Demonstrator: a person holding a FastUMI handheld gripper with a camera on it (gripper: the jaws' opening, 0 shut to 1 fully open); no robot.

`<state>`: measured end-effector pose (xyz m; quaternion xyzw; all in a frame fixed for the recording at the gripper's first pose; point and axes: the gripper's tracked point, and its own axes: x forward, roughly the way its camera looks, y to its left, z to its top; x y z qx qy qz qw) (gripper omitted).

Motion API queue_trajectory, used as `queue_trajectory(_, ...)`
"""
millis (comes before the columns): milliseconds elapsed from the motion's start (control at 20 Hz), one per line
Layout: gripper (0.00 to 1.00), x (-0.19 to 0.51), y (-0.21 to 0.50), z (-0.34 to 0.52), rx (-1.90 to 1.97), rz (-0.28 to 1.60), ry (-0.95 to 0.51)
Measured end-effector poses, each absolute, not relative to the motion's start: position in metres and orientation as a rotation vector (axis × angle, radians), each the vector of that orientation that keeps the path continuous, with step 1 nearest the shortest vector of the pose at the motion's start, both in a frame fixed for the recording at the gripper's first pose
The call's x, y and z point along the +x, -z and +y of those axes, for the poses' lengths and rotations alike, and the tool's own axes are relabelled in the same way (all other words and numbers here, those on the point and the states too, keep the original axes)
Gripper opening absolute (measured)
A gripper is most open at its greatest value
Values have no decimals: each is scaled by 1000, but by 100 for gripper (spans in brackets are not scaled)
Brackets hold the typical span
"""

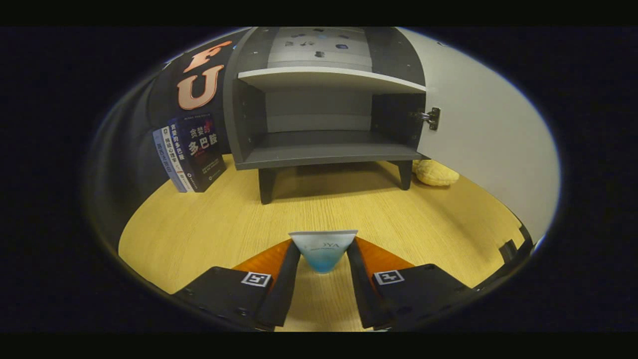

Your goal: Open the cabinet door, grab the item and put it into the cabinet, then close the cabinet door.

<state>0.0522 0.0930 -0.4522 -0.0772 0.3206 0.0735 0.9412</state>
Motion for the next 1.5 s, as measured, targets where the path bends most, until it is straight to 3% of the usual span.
queue_trajectory(400, 61, 51, 399, 101, -125, 664, -126)
queue_trajectory(1000, 61, 81, 223, 156, -114, 555, -212)
queue_trajectory(1500, 61, 161, 126, 186, -118, 463, -245)
